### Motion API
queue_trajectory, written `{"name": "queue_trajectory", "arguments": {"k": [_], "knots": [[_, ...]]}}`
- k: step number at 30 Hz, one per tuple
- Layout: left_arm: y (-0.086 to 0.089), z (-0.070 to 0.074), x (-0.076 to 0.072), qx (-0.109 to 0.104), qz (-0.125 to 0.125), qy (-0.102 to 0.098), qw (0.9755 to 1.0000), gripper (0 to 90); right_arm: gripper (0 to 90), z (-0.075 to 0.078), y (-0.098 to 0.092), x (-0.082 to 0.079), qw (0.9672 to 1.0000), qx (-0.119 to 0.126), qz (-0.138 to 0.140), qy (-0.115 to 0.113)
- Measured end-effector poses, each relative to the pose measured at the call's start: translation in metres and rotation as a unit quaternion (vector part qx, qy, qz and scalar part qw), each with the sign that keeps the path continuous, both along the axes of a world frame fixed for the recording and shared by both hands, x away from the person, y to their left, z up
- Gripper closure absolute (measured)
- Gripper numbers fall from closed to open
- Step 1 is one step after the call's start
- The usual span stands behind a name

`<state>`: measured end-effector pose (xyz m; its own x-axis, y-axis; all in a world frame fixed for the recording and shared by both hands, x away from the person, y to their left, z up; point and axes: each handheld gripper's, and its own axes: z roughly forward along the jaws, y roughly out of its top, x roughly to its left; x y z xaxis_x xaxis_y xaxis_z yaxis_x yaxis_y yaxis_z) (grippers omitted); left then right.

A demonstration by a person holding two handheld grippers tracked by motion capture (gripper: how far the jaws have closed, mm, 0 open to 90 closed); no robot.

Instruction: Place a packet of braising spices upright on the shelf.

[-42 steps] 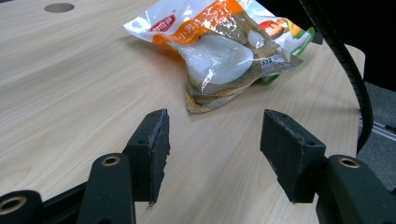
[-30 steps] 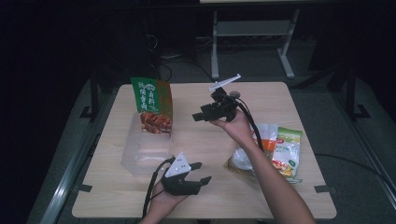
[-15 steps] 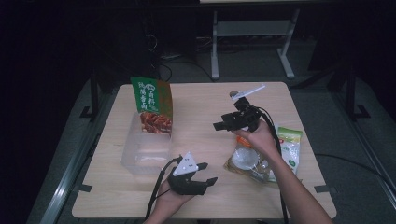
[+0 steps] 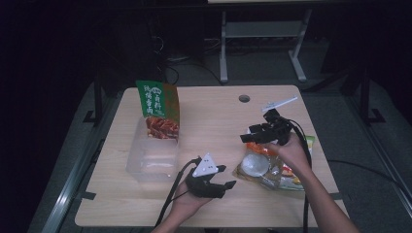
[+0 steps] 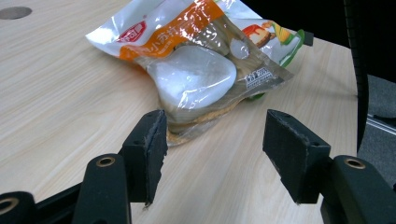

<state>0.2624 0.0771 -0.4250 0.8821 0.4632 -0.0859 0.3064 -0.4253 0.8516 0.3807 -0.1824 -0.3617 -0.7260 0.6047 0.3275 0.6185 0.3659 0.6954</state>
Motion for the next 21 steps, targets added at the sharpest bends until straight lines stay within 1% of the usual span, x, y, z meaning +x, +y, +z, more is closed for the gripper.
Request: {"name": "queue_trajectory", "arguments": {"k": [1,3,5,7,9,10,11,12,16,17,18,21], "knots": [[-0.002,0.000,0.001,0.003,-0.001,0.001,1.0000,39.3,33.7,-0.001,-0.004,-0.001,1.0000,0.000,-0.002,0.001],[-0.007,-0.001,0.003,0.008,-0.005,-0.004,0.9999,39.6,33.2,-0.001,-0.007,-0.002,1.0000,-0.004,-0.004,0.005],[-0.011,-0.002,0.005,0.007,-0.003,-0.003,1.0000,40.5,33.6,-0.003,-0.015,-0.004,0.9999,-0.003,-0.010,0.004],[-0.015,-0.005,0.008,0.008,-0.002,0.001,1.0000,41.5,33.5,-0.004,-0.021,-0.006,0.9999,-0.005,-0.013,0.003],[-0.019,-0.008,0.011,0.011,-0.003,0.007,0.9999,42.8,33.3,-0.005,-0.027,-0.009,0.9998,-0.003,-0.017,0.009],[-0.021,-0.010,0.012,0.012,-0.004,0.008,0.9999,44.9,33.2,-0.007,-0.032,-0.011,0.9998,-0.004,-0.018,0.010],[-0.023,-0.012,0.014,0.016,-0.003,0.010,0.9998,45.3,33.0,-0.008,-0.034,-0.012,0.9998,-0.005,-0.019,0.009],[-0.027,-0.016,0.020,0.025,-0.002,0.014,0.9996,45.8,32.6,-0.009,-0.037,-0.013,0.9997,-0.008,-0.019,0.012],[-0.032,-0.019,0.023,0.026,0.001,0.018,0.9995,48.7,32.6,-0.013,-0.047,-0.018,0.9995,-0.011,-0.026,0.014],[-0.035,-0.019,0.025,0.028,0.001,0.021,0.9994,48.7,32.6,-0.013,-0.047,-0.018,0.9995,-0.011,-0.026,0.014],[-0.040,-0.020,0.027,0.027,-0.001,0.023,0.9994,49.9,31.4,-0.014,-0.053,-0.020,0.9992,-0.011,-0.035,0.018],[-0.044,-0.021,0.029,0.031,-0.002,0.022,0.9993,52.5,31.7,-0.017,-0.062,-0.023,0.9988,-0.012,-0.042,0.020]]}}
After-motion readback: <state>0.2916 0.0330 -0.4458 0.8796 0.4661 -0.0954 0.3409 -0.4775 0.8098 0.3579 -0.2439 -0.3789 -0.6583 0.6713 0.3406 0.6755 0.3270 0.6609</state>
